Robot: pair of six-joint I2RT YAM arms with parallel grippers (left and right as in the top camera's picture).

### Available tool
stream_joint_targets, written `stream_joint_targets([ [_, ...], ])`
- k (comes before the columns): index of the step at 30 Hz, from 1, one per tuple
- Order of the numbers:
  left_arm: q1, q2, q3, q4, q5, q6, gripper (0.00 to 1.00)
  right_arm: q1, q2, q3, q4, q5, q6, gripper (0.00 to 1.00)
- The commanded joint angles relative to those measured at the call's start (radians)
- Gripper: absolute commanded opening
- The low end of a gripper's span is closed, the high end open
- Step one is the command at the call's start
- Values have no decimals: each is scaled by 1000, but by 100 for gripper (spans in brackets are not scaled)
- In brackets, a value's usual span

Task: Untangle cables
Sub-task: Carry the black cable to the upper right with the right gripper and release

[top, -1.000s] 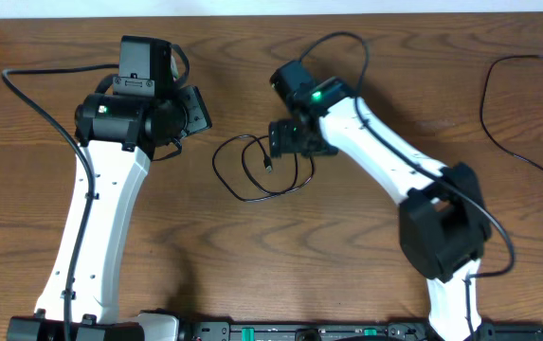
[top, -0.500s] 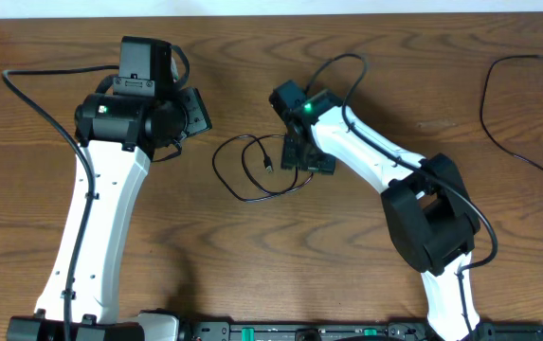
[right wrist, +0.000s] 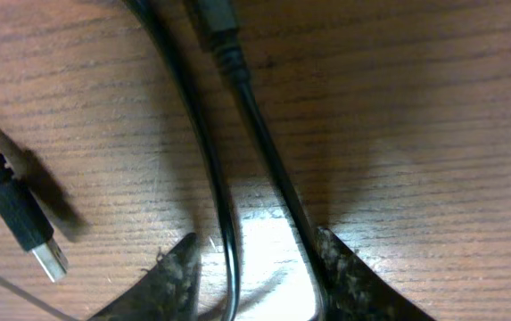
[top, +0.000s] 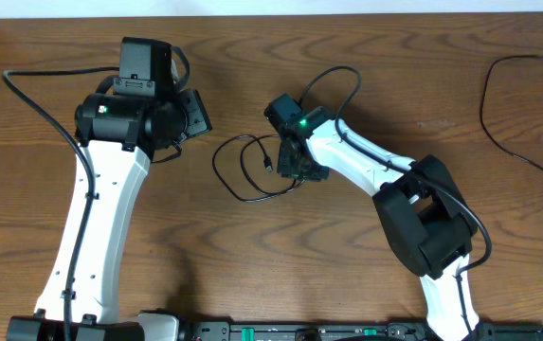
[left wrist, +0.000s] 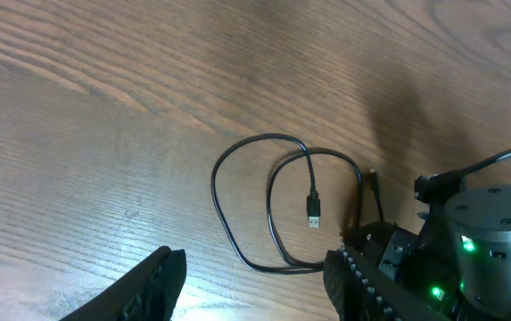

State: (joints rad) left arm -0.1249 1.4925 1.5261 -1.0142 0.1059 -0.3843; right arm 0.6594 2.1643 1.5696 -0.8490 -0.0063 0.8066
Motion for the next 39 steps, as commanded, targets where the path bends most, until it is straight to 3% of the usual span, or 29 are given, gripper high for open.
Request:
stream_joint_targets([
  [1, 3, 3, 1, -3, -2, 18, 55, 29, 16, -47, 1, 3, 4, 31],
  [4, 3, 3, 1, -3, -2, 18, 55, 35, 16, -63, 1, 8, 4, 5],
  [5, 3, 3, 1, -3, -2, 18, 55, 35, 16, -66, 1, 8, 4, 1],
  [9, 3, 3, 0, -3, -2, 18, 55, 29, 15, -69, 11, 7, -65, 1],
  [15, 3, 3, 0, -2, -2, 18, 55, -49, -43, 15, -26, -92, -340, 1],
  [20, 3, 3, 0, -2, -2, 18, 55, -185, -156, 184, -90, -391, -631, 1],
  [29, 3, 3, 0, -2, -2, 18, 55, -490, -249, 452, -122, -439, -624, 1],
  [39, 3, 3, 0, -3, -2, 18, 56, -793, -247, 512, 240, -152, -486, 1],
])
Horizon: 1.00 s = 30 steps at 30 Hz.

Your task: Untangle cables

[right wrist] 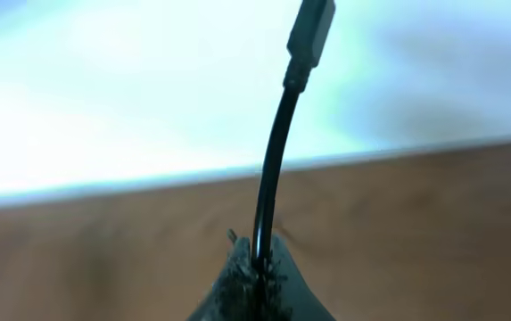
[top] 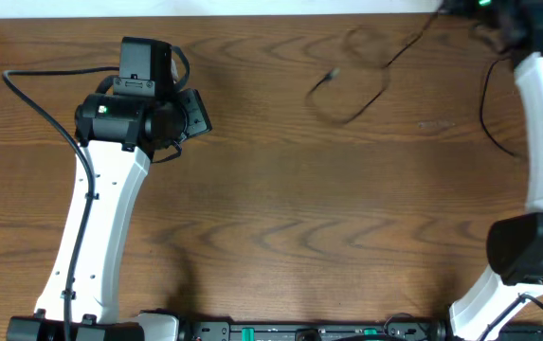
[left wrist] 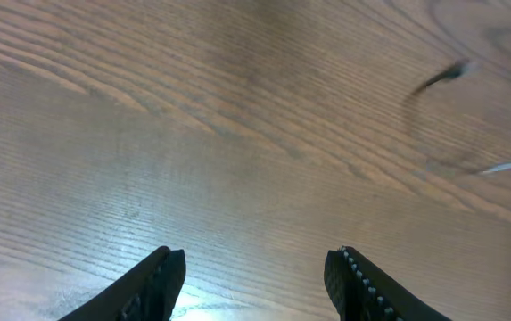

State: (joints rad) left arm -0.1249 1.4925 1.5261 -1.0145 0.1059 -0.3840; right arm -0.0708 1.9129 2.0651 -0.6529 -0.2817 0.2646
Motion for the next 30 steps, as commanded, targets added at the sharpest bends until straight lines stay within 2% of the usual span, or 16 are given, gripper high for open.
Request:
stream_joint_targets([
  [1, 3, 3, 0, -2, -2, 17, 56, -89, 6, 16, 79, 172, 67, 1],
  [4, 3, 3, 0, -2, -2, 17, 55, -177, 23, 16, 184, 356, 72, 1],
  [8, 3, 3, 0, -2, -2, 16, 55, -241, 53, 16, 201, 478, 72, 1],
  [15, 3, 3, 0, -2, -2, 14, 56, -344, 151, 16, 171, 483, 72, 1],
  [18, 1, 3, 0, -2, -2, 12, 56, -361, 189, 16, 142, 443, 72, 5],
  [19, 1, 3, 0, -2, -2, 13, 56, -363, 198, 16, 134, 439, 72, 11],
  [21, 1, 3, 0, -2, -2, 13, 56, -364, 212, 16, 88, 424, 72, 37],
  [24, 1, 3, 0, -2, -2, 13, 55, -364, 210, 16, 63, 378, 70, 70],
  [28, 1, 3, 0, -2, -2, 13, 56, -364, 185, 16, -17, 270, 71, 99],
  [30, 1, 3, 0, -2, -2, 13, 56, -363, 162, 16, -73, 183, 71, 99],
])
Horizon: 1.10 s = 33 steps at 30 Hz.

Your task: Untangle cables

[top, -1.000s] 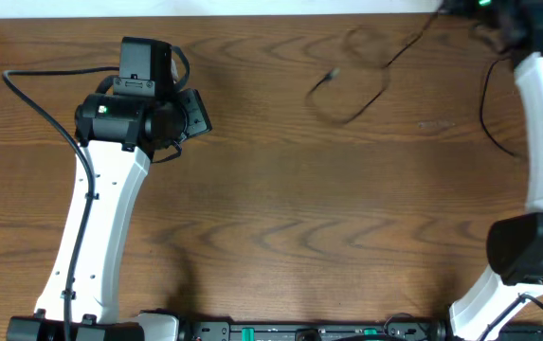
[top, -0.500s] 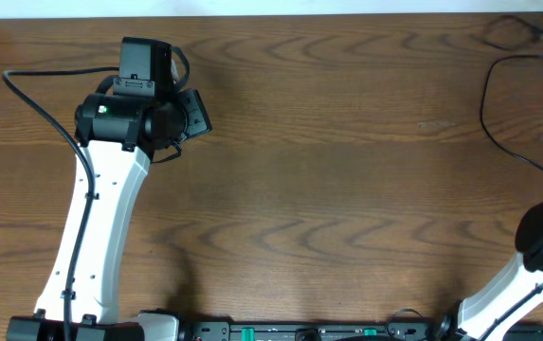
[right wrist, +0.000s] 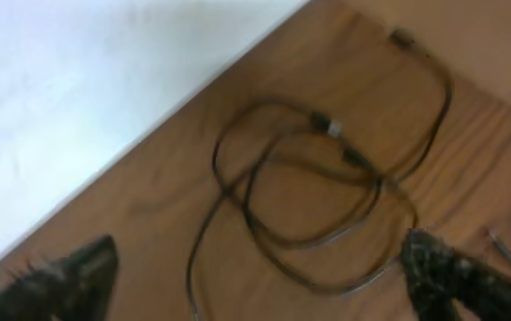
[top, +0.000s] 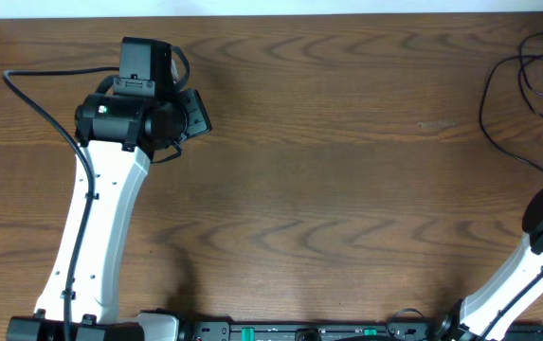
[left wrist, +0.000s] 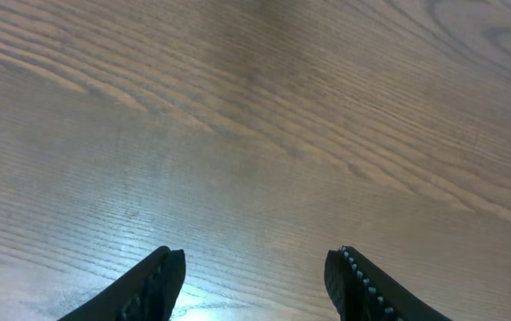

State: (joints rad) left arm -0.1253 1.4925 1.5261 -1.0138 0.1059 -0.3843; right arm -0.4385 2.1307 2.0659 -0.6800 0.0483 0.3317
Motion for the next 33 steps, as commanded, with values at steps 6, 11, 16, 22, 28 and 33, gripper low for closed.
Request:
stream_joint_targets([
  [6, 2, 3, 0, -3, -2, 13, 96, 42, -175, 16, -246, -479, -99, 99],
  [11, 2, 3, 0, -3, -2, 13, 98, 134, -320, 16, -404, -484, -300, 99],
  [16, 2, 3, 0, -3, -2, 14, 98, 245, -514, 16, -565, -308, -356, 99],
  [22, 2, 3, 0, -3, -2, 13, 98, 340, -741, 15, -674, -309, -356, 99],
  [28, 2, 3, 0, -3, -2, 13, 99, 341, -902, 15, -679, -309, -356, 99],
  [33, 2, 3, 0, -3, -2, 14, 99, 341, -978, 15, -680, -309, -356, 99],
])
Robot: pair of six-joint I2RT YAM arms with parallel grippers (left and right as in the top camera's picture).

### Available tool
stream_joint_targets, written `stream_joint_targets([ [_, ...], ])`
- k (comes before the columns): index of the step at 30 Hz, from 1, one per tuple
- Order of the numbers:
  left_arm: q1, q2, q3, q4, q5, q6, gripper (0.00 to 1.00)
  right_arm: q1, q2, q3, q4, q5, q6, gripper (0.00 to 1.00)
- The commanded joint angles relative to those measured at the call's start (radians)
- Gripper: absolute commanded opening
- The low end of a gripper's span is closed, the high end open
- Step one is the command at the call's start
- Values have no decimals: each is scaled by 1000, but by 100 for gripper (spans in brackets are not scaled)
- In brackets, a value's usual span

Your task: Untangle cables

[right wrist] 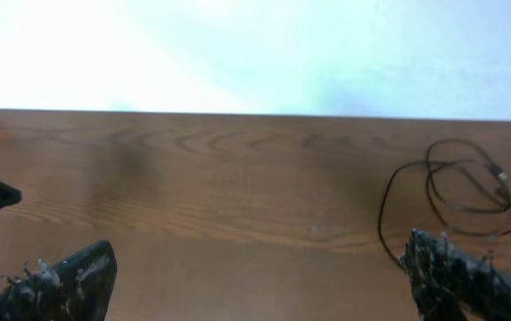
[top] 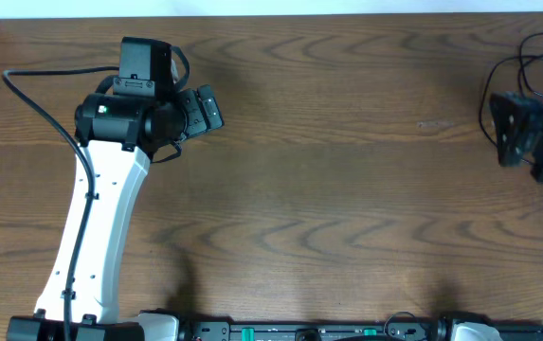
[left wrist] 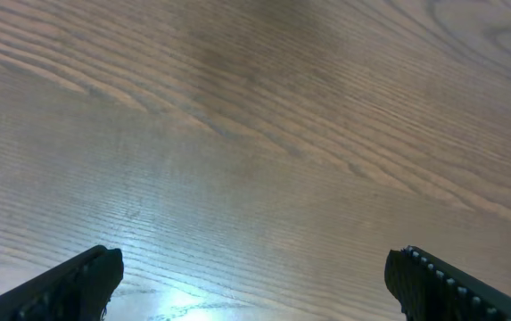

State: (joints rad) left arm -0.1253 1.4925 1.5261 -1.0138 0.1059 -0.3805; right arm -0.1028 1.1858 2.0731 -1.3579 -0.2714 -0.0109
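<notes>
Thin black cables (top: 485,99) lie in loose loops at the far right corner of the wooden table (top: 347,189); the right wrist view shows them (right wrist: 433,187) ahead and to the right. My right gripper (top: 527,142) hovers at the table's right edge, just near of the cables, open (right wrist: 259,254) with nothing between its fingers. My left gripper (top: 205,109) sits at the far left of the table, wide open (left wrist: 253,267) over bare wood, far from the cables.
A white wall borders the table's far edge (right wrist: 255,111). The left arm (top: 100,208) stretches along the left side. A black rail (top: 299,332) runs along the near edge.
The left gripper's fingers have spread much wider. The right gripper, then above the cables beyond the overhead view's edge, now sits nearer, at the right edge, still open.
The right gripper stood open around a cable loop at the table's middle. Then it was shut on that cable up at the far right corner, the cable trailing behind. Then it was open over the cables lying at the far right, where they remain.
</notes>
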Motion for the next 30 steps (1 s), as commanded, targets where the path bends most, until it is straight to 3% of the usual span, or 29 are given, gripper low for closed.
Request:
stream_joint_targets([
  [1, 2, 3, 0, -3, -2, 10, 99, 6, -46, 8, -4, 11, -13, 99],
  [9, 2, 3, 0, -3, -2, 10, 99, 5, -90, 4, -87, 11, -13, 99],
  [13, 2, 3, 0, -3, -2, 10, 99, 5, -133, -37, 0, 19, -13, 99],
  [22, 2, 3, 0, -3, -2, 10, 99, 5, -310, -414, 404, 37, -13, 99],
  [30, 2, 3, 0, -3, -2, 10, 99, 5, -484, -924, 961, 38, -14, 99],
])
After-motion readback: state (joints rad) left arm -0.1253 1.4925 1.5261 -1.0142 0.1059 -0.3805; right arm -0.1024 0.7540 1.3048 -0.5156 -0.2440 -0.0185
